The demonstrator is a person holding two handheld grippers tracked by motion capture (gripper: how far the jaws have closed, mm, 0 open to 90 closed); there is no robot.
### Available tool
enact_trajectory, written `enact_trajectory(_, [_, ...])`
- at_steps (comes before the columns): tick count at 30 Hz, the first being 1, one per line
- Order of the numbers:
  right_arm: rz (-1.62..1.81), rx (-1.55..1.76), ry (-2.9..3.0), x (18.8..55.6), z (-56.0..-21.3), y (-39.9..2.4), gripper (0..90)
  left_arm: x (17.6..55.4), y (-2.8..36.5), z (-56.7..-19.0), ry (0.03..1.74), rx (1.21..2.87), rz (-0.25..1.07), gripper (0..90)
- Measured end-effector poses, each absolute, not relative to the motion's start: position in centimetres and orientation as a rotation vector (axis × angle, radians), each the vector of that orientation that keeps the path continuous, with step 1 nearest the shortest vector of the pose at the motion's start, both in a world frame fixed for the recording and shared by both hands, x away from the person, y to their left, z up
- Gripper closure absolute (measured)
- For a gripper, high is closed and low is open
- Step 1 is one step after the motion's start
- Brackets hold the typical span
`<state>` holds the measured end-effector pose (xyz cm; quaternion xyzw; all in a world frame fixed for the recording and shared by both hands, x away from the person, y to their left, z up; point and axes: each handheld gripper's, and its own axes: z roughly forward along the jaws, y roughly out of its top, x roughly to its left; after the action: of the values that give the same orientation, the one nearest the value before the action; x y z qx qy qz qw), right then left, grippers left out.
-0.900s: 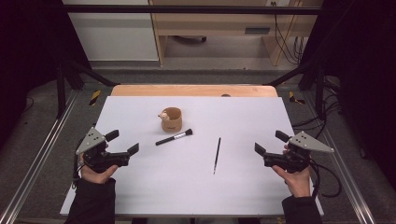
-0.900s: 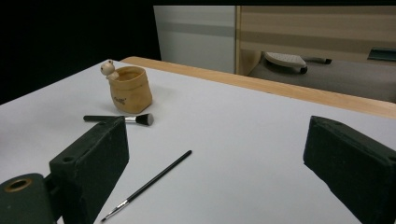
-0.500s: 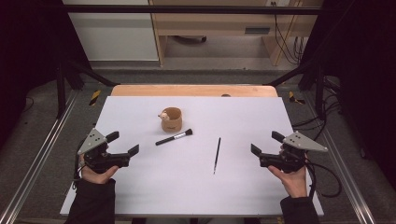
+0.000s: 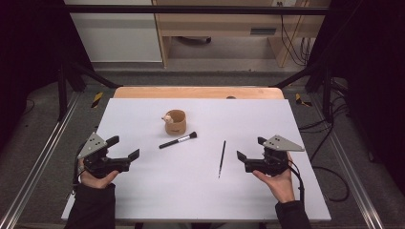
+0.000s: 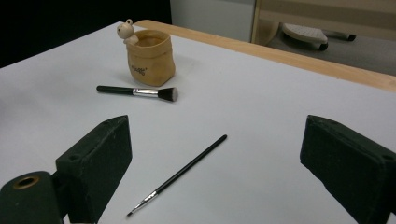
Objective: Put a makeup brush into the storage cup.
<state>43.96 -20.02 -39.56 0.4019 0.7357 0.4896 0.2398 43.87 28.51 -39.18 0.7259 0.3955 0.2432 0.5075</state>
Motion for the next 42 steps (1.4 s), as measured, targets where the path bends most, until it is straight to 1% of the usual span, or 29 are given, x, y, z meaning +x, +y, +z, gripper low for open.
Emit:
enact_trajectory(7, [1.310,1.122,2.052,45.0,-40.5,-18.1,10.2,43.9,28.6,-39.5,0.950,1.768,0.590,5.6])
enact_trajectory(18, [1.243,1.171,2.095,46.7,-42.3,-16.2,12.2,43.9,28.5,-39.5,0.944,1.770,0.587,5.6])
enact_trajectory(30, [1.133,1.232,2.168,48.6,-44.9,-13.9,17.5,43.9,28.7,-39.6,0.951,1.767,0.586,5.7])
enact_trajectory(37, [1.110,1.250,2.188,49.2,-45.7,-13.5,20.0,44.0,28.5,-39.7,0.949,1.772,0.582,5.7])
enact_trajectory(42, [1.053,1.270,2.225,49.7,-46.9,-13.0,23.2,44.0,28.4,-39.8,0.947,1.774,0.580,5.7])
